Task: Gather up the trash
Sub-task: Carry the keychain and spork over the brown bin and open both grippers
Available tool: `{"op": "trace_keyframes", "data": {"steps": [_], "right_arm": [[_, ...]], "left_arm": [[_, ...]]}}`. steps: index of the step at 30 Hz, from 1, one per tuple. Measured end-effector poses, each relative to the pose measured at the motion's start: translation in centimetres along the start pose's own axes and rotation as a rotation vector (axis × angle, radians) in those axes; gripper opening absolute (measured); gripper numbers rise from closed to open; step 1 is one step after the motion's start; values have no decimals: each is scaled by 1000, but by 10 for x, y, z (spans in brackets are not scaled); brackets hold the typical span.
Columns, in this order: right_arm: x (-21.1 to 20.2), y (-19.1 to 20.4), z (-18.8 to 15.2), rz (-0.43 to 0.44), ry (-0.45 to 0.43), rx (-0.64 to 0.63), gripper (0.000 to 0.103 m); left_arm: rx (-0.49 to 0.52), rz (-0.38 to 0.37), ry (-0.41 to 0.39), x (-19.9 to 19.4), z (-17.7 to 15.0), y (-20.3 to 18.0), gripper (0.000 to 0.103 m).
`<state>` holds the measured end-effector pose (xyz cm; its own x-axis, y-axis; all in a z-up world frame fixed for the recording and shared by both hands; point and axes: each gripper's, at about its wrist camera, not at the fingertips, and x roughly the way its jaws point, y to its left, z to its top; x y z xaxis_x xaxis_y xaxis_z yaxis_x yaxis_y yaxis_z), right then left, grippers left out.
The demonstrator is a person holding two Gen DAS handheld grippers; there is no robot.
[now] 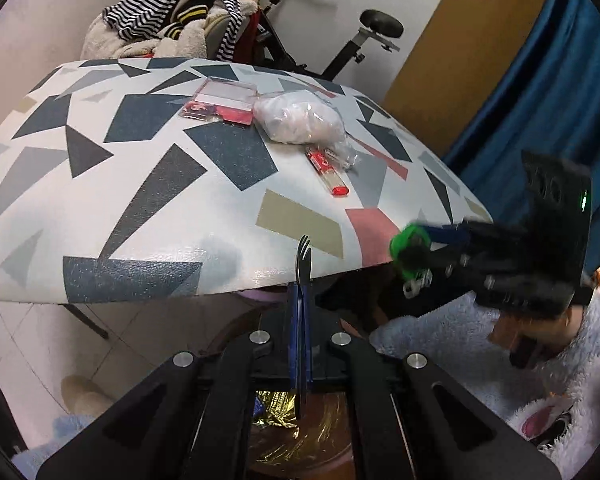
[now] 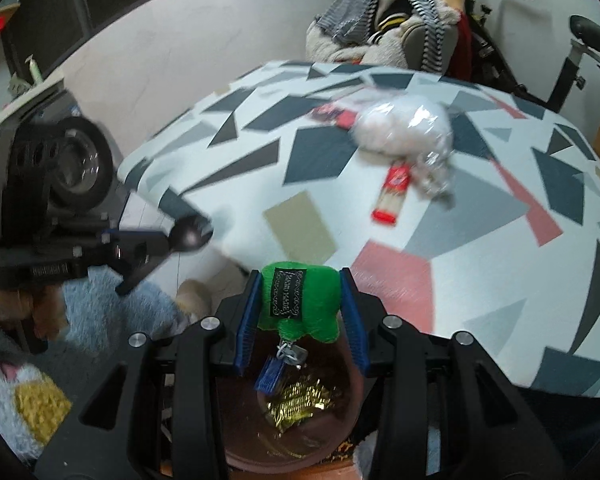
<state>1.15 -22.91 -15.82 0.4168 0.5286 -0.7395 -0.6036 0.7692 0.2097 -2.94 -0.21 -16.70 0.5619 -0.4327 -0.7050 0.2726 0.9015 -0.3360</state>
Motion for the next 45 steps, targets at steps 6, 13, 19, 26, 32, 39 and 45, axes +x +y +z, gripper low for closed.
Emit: {"op": "trace_keyframes", "data": {"steps": [6, 13, 19, 26, 32, 39, 45], "right_arm": [[22, 13, -19, 18, 103, -13, 42], [32, 15, -25, 14, 159, -18, 53], [21, 5, -14, -27, 96, -10, 72], [-9, -16, 10, -87, -29, 37, 97], [-27, -32, 30, -133, -83, 52, 97], [-35, -43, 35, -154, -109, 66, 97], [-34, -44, 32, -159, -96, 70, 97]], "left_arm": [[-28, -13, -18, -5, -2, 3, 3], [-32, -13, -20, -7, -3, 5, 3], [-8, -36, 11, -1, -4, 1, 3], [37, -78, 59, 12, -7, -12, 3], [69, -101, 96, 26, -9, -23, 3], [66, -129, 125, 34, -12, -26, 3], [51, -172, 150, 38, -13, -27, 26]]}}
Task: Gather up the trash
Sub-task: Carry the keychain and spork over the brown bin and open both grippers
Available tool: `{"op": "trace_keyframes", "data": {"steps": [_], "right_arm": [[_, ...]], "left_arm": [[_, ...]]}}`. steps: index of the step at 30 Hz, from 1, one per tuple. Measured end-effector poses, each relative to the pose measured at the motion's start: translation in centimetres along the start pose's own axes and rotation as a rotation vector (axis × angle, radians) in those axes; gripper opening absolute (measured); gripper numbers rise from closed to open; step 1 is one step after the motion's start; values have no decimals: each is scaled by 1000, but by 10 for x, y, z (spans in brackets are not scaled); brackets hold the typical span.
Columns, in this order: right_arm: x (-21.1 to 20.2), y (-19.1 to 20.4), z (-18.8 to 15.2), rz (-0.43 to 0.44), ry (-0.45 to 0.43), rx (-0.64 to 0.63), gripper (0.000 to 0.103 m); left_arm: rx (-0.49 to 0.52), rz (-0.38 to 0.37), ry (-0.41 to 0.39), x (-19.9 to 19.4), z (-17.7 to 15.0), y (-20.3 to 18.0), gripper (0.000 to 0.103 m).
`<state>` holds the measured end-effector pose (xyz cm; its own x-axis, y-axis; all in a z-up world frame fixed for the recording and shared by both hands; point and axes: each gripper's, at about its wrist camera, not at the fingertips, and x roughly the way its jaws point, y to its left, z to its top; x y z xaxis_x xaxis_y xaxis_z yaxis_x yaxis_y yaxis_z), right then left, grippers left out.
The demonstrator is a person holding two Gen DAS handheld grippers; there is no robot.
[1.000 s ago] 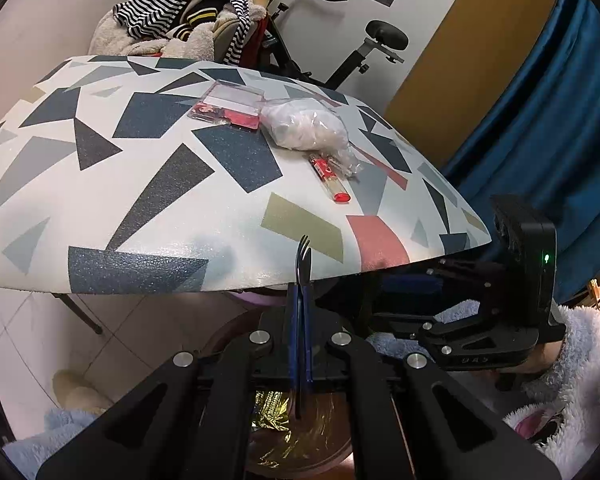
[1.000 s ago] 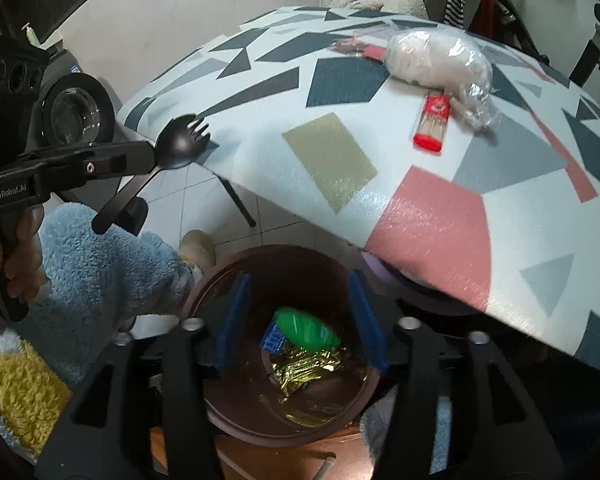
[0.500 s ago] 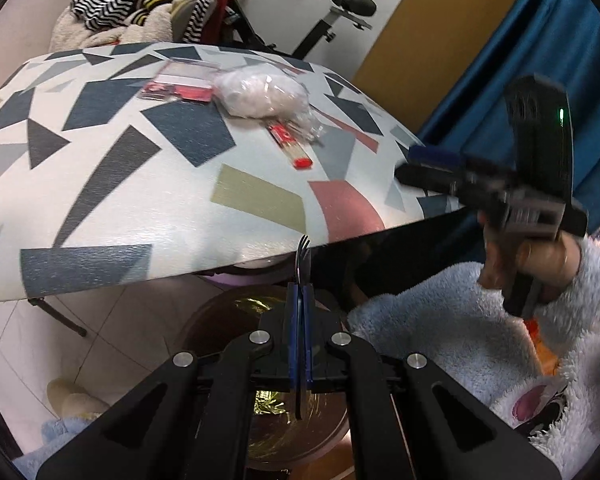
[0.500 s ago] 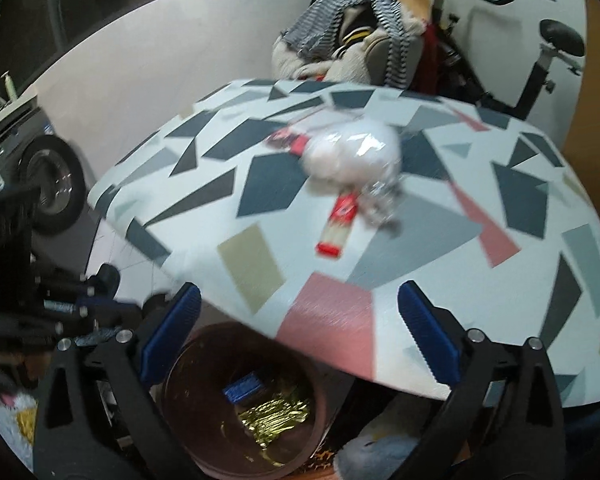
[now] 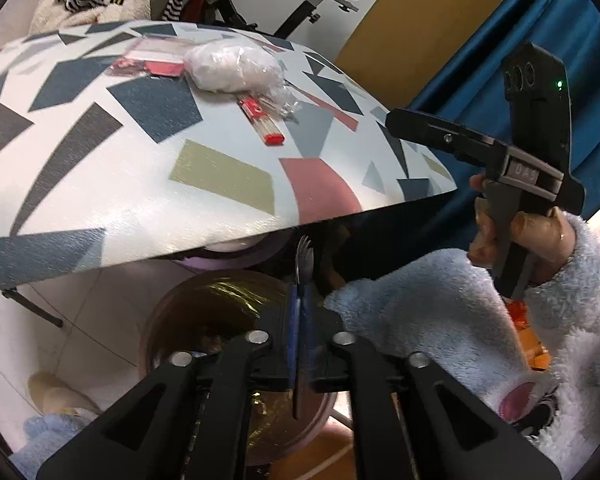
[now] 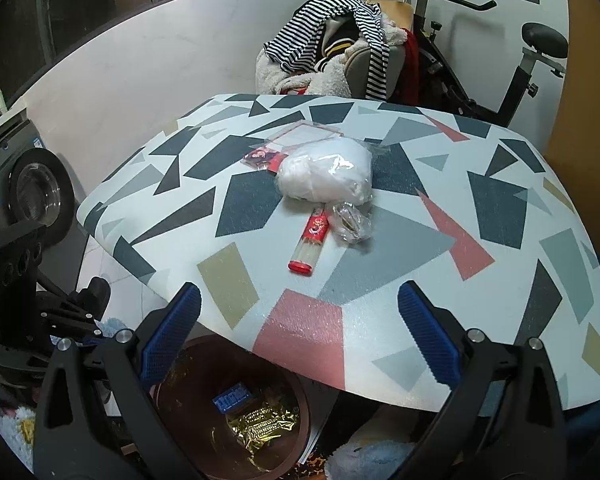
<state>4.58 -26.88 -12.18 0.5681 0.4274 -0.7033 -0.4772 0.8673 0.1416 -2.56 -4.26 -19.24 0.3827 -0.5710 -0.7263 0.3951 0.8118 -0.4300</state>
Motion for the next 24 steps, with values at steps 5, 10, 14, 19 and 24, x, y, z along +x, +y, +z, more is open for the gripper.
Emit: {"op": "trace_keyframes", "data": {"steps": [5, 10, 14, 19, 24], "right_arm": [[1, 3, -1, -9, 0, -12, 97], [0, 5, -2, -16, 0, -32, 97], [1, 6, -1, -19, 2, -36, 97], [1, 9, -1, -31, 11, -50, 97], [2, 8, 0, -50, 12, -61, 97]], "left_arm": [[5, 89, -69, -12, 6, 5, 93], [35, 149, -96, -23, 12, 10, 97], [52, 199, -123, -34, 17, 15, 97], [64, 249, -154, -45, 22, 20, 97], [67, 287, -181, -52, 25, 24, 97]]}}
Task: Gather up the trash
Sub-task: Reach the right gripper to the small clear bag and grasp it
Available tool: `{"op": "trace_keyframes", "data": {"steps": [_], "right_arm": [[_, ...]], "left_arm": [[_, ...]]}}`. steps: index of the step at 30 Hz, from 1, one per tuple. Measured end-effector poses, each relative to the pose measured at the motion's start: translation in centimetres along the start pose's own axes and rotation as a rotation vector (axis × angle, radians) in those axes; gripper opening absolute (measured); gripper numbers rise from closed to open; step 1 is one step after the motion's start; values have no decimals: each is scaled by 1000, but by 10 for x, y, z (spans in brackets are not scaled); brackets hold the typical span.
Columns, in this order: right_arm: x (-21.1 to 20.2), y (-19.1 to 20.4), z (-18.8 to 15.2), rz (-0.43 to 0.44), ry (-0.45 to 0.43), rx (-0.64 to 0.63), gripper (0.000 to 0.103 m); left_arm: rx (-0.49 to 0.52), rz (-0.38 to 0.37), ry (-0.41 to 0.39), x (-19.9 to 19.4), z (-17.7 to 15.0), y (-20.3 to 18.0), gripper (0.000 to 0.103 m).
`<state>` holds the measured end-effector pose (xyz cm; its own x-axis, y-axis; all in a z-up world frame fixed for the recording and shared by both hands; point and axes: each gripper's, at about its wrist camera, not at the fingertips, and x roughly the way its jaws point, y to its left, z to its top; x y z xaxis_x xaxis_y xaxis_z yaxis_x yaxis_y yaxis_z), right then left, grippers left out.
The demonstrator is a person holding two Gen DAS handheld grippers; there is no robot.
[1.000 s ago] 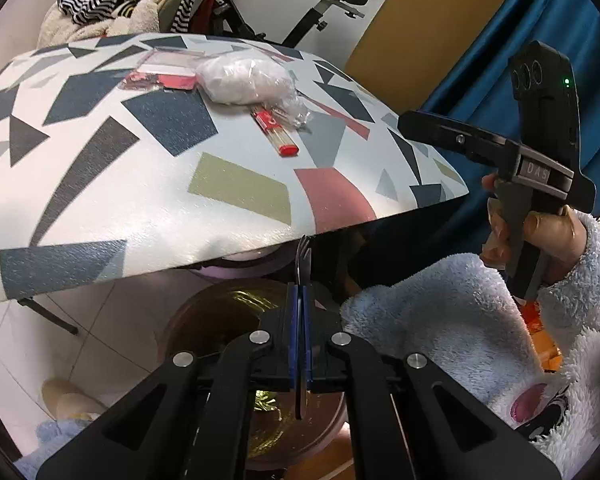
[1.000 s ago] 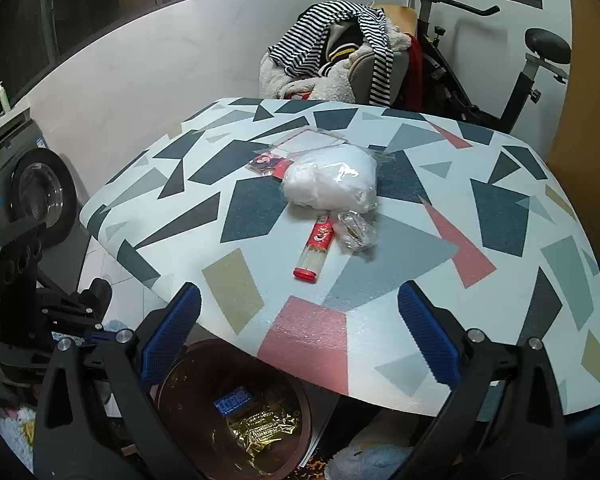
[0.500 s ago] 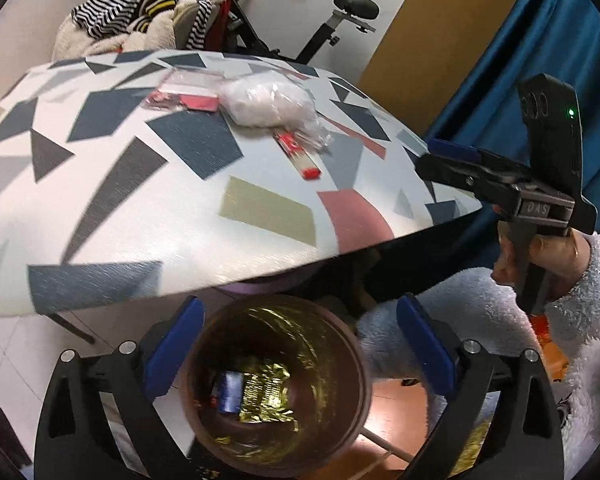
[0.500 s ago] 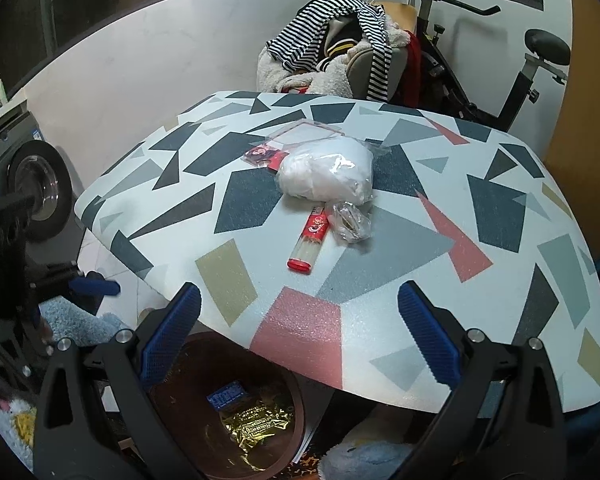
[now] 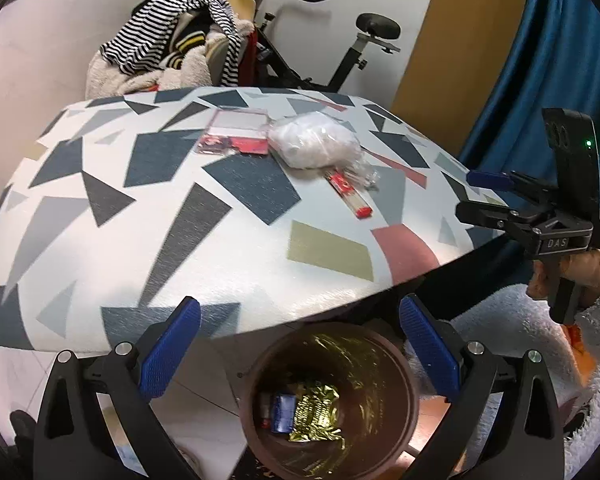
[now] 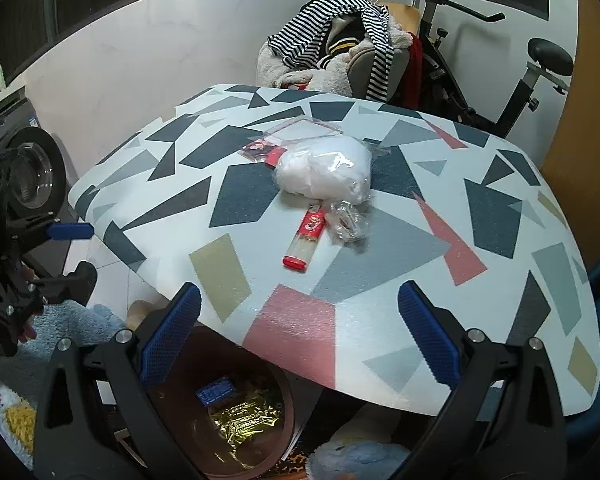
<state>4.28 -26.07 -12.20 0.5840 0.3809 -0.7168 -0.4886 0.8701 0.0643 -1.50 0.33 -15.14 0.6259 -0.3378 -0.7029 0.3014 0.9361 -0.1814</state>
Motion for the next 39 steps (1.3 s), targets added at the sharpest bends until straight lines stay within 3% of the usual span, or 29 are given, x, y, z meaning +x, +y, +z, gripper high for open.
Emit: {"op": "trace_keyframes", "data": {"steps": [19, 25, 30, 33, 37, 39], "right_arm": [[9, -25, 12, -26, -25, 42, 97], [19, -32, 21, 16, 9, 54, 97], [35, -33, 29, -56, 37, 10, 97], [47, -40, 32, -53, 40, 10, 96], [68, -49, 39, -11, 55, -13, 80], [77, -54, 41, 31, 59, -7, 80]], "left_arm": [[-6, 175, -161, -23, 35, 32, 97], [-21, 184, -181, -22, 51, 44, 97], [-33, 155, -175, -18, 65, 54, 97], [-44, 144, -162, -12, 72, 60, 97], [-52, 141, -139, -2, 77, 64, 97], [-61, 139, -126, 3, 77, 66, 97]]}}
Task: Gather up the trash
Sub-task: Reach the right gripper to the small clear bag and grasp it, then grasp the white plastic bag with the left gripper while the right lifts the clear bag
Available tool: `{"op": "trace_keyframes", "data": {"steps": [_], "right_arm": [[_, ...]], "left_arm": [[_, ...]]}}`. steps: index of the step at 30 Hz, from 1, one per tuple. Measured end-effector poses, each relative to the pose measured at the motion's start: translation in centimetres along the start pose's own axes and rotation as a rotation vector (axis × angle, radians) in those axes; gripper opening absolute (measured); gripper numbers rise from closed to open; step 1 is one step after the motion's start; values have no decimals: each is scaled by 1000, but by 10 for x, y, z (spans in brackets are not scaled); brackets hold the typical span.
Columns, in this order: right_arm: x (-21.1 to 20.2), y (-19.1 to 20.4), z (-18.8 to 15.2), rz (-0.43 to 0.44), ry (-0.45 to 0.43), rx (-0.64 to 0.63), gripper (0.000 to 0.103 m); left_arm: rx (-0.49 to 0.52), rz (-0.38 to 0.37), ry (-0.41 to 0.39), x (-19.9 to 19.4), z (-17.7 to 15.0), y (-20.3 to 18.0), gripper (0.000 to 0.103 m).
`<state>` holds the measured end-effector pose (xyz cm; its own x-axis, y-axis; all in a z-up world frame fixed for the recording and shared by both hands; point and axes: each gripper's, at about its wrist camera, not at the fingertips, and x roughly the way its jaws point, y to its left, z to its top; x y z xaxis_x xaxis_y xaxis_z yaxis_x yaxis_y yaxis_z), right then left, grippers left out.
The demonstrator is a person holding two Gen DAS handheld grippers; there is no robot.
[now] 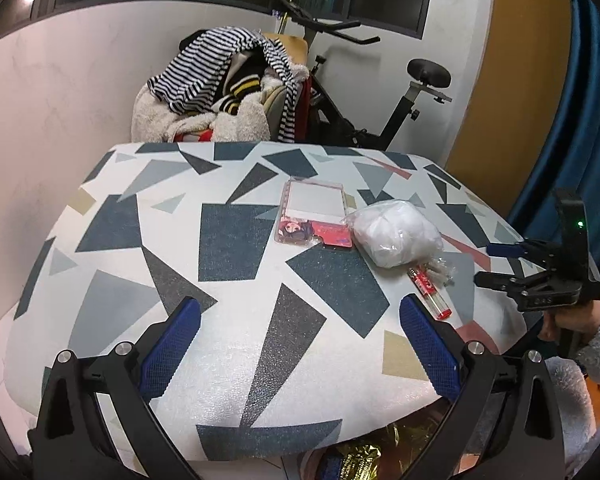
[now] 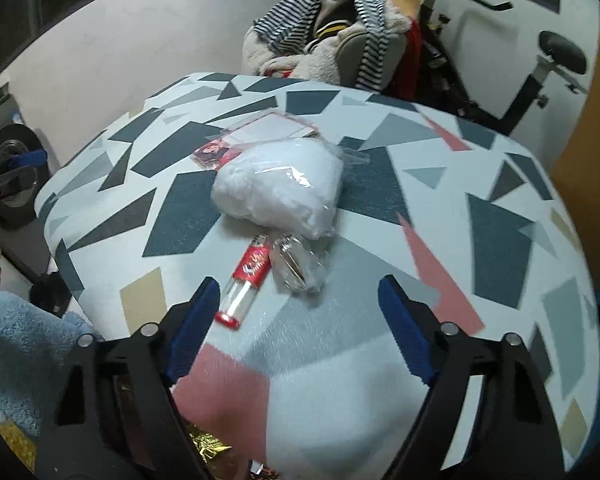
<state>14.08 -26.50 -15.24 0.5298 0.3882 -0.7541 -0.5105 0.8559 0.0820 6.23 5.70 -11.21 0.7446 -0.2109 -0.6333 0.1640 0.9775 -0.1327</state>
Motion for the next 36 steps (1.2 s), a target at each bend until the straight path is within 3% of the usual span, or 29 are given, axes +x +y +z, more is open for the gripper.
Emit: {"op": "trace_keyframes", "data": {"steps": [8, 12, 18, 23, 29, 32, 36], "right_arm": [[42, -7, 13, 59, 45, 46, 71], [58, -1, 16, 48, 91, 10, 60], [61, -4, 14, 50, 87, 42, 41], [54, -2, 9, 21, 73, 15, 38], [22, -9, 5, 11, -37, 120, 37], [17, -9, 8, 13, -43, 117, 37], [11, -7, 18, -2, -52, 70, 37]], "left_arm": [[-103, -31, 53, 20, -4, 13, 97], [-104, -46, 67, 26, -6, 13, 97], [-102, -53, 87, 33, -9, 9, 97], [-78, -26, 85, 33, -10, 0, 97], [-78, 46, 137, 44, -9, -12, 97], [-85, 70, 157, 52, -5, -19, 97], [-109, 3, 156, 61, 7, -28, 97]]}}
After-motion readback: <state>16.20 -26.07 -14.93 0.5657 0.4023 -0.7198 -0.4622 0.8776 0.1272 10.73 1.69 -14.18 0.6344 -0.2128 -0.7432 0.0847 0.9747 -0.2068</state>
